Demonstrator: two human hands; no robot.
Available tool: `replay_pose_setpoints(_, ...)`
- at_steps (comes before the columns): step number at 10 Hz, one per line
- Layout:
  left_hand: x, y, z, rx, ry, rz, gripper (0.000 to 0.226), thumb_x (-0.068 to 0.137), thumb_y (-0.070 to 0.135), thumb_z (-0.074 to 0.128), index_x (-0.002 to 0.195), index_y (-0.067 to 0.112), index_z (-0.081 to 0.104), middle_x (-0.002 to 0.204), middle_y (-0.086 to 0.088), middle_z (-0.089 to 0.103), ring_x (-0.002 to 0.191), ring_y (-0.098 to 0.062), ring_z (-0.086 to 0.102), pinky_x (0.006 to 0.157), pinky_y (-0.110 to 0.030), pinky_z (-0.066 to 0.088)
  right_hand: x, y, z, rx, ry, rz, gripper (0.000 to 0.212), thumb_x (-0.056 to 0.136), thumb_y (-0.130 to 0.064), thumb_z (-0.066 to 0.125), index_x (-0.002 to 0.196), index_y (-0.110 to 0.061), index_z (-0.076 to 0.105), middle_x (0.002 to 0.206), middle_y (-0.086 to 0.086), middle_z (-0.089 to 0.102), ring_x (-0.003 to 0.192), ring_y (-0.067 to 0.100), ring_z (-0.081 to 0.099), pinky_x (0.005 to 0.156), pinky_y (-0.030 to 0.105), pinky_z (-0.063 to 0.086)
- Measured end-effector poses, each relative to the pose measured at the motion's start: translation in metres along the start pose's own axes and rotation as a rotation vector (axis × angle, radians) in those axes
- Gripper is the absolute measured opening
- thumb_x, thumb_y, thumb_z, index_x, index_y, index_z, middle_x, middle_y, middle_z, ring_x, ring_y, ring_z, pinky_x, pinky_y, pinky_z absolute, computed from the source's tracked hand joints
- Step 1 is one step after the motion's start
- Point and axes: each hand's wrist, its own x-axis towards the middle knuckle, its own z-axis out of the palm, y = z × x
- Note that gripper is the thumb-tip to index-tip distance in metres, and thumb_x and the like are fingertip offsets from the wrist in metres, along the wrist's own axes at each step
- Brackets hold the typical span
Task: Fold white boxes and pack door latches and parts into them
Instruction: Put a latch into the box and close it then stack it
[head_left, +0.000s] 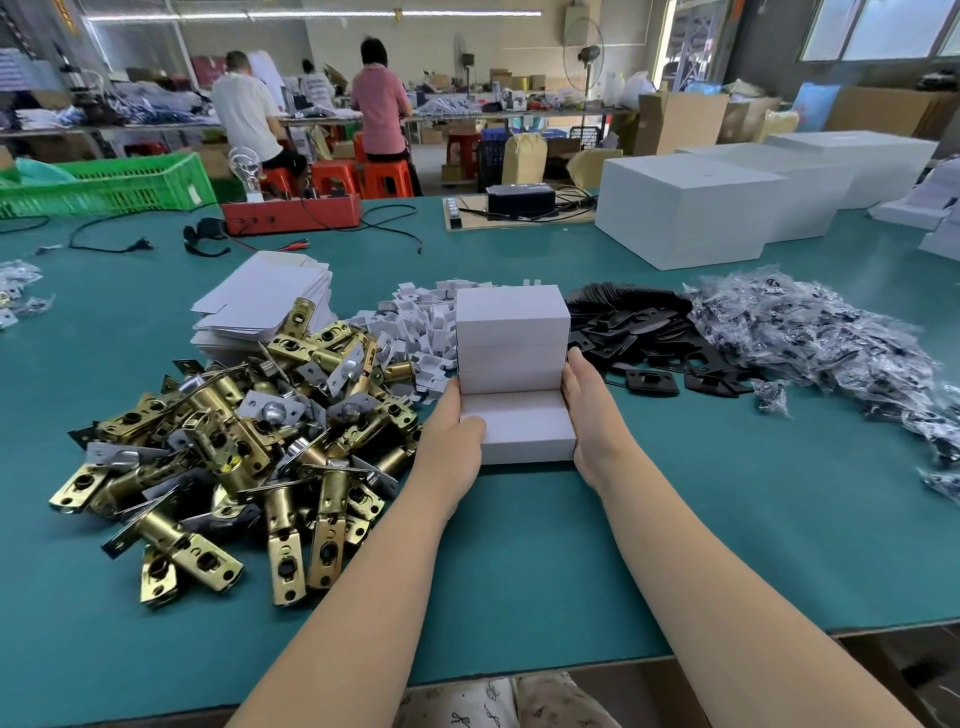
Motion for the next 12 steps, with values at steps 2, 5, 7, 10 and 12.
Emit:
replay_pose_setpoints(2, -0.015, 0.009, 0.006, 0.150, 0.040, 0.082, 0.070, 0.093, 0.003, 0.042, 0.156, 0.017, 0.014, 0.151, 0.021, 0.029, 0.132, 0.017, 0.020, 0.111, -0.007, 0.012, -0.007, 0.003, -0.001, -0.087, 0.106, 0.006, 0.044, 0.098, -0.056, 0.032, 0.133, -0.036, 0.048, 0.122, -0.027, 0.056, 0.122, -0.002, 0.051, 0.092, 0.015, 0.035)
replay_pose_setpoints(5, 0.032, 0.082, -0.051, 0.669, 0.357, 0.272, 0.045, 0.096, 0.012, 0.045, 0.141, 0.012, 0.045, 0.141, -0.007, 0.052, 0.117, -0.025, 0.056, 0.098, -0.032, 0.040, -0.007, 0.005, -0.008, 0.175, 0.123, -0.043, 0.062, 0.101, -0.051, 0.026, 0.151, -0.014, 0.023, 0.155, 0.003, 0.031, 0.139, 0.015, 0.033, 0.106, 0.026, 0.030)
replay_pose_setpoints(7, 0.090, 0.098, -0.138, 1.184, 0.498, -0.087, 0.045, 0.092, 0.009, 0.050, 0.136, 0.004, 0.039, 0.134, -0.024, 0.048, 0.125, -0.039, 0.042, 0.091, -0.047, 0.042, -0.010, 0.002, -0.005, 0.166, 0.097, -0.035, 0.060, 0.101, -0.049, 0.025, 0.148, -0.012, 0.029, 0.147, 0.002, 0.041, 0.117, 0.010, 0.047, 0.093, 0.025, 0.036)
replay_pose_setpoints(10, 0.103, 0.077, -0.158, 1.383, 0.405, -0.291, 0.027, 0.091, 0.004, 0.054, 0.118, 0.003, 0.059, 0.123, -0.020, 0.059, 0.115, -0.038, 0.054, 0.083, -0.043, 0.043, -0.013, 0.000, -0.004, 0.190, 0.137, -0.038, 0.057, 0.102, -0.047, 0.026, 0.145, -0.011, 0.034, 0.133, 0.000, 0.052, 0.113, 0.010, 0.052, 0.096, 0.025, 0.038)
replay_pose_setpoints(12, 0.085, 0.103, -0.146, 1.497, 0.527, -0.094, 0.026, 0.089, -0.003, 0.054, 0.113, 0.005, 0.061, 0.095, -0.014, 0.061, 0.095, -0.036, 0.061, 0.068, -0.034, 0.039, -0.015, -0.002, -0.001, 0.222, 0.154, -0.044, 0.052, 0.101, -0.046, 0.031, 0.140, -0.013, 0.040, 0.127, 0.000, 0.055, 0.114, 0.012, 0.054, 0.096, 0.027, 0.039)
